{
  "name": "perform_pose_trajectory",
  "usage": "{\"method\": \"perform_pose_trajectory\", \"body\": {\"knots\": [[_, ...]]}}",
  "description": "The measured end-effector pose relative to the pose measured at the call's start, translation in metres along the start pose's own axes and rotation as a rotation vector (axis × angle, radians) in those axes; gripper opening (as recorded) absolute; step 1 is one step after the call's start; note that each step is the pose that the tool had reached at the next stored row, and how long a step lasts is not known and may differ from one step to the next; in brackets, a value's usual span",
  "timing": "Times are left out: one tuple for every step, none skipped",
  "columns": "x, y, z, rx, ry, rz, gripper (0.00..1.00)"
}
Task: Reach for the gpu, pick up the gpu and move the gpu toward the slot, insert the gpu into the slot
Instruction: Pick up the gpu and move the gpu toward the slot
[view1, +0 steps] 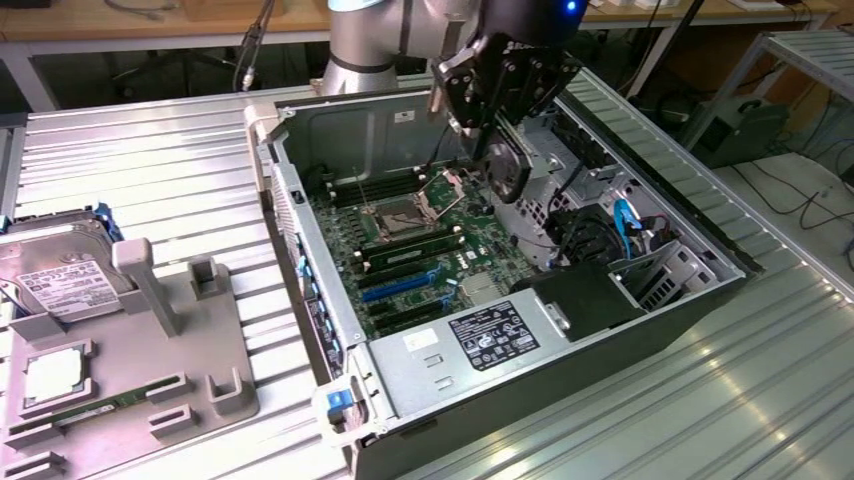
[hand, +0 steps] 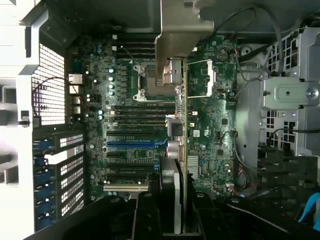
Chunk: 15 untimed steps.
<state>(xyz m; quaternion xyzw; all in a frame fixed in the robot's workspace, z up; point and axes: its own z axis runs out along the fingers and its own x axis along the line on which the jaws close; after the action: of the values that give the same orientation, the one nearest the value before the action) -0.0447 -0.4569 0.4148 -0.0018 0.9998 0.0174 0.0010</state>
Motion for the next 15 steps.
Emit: {"method": "perform_pose_trajectory", "body": {"knots": [[-0.004, 0.0000, 0.0001, 0.0000, 0.0000, 0.000, 0.28], [-0.008, 0.0000, 0.0002, 0.0000, 0.0000, 0.000, 0.28], [-0.012, -0.0001, 0.0003, 0.0000, 0.0000, 0.000, 0.28], [-0.015, -0.0001, 0.0004, -0.0001, 0.0000, 0.000, 0.28], [-0.017, -0.0001, 0.0005, 0.0000, 0.0000, 0.000, 0.28], [-0.019, -0.0001, 0.0005, 0.0000, 0.0000, 0.000, 0.28], [-0.020, -0.0001, 0.0005, 0.0002, 0.0001, 0.000, 0.28], [-0.020, -0.0001, 0.0005, 0.0002, 0.0001, 0.000, 0.28], [-0.020, -0.0001, 0.0005, 0.0001, 0.0000, 0.000, 0.28], [-0.020, -0.0001, 0.0005, 0.0001, 0.0000, 0.000, 0.28], [-0.020, -0.0001, 0.0005, 0.0001, 0.0000, 0.000, 0.28], [-0.020, -0.0001, 0.0005, 0.0001, 0.0000, 0.000, 0.28], [-0.020, -0.0001, 0.0005, 0.0000, 0.0000, 0.000, 0.28], [-0.020, -0.0001, 0.0005, 0.0001, 0.0000, 0.000, 0.28], [-0.020, -0.0001, 0.0005, 0.0001, 0.0000, 0.000, 0.28]]}}
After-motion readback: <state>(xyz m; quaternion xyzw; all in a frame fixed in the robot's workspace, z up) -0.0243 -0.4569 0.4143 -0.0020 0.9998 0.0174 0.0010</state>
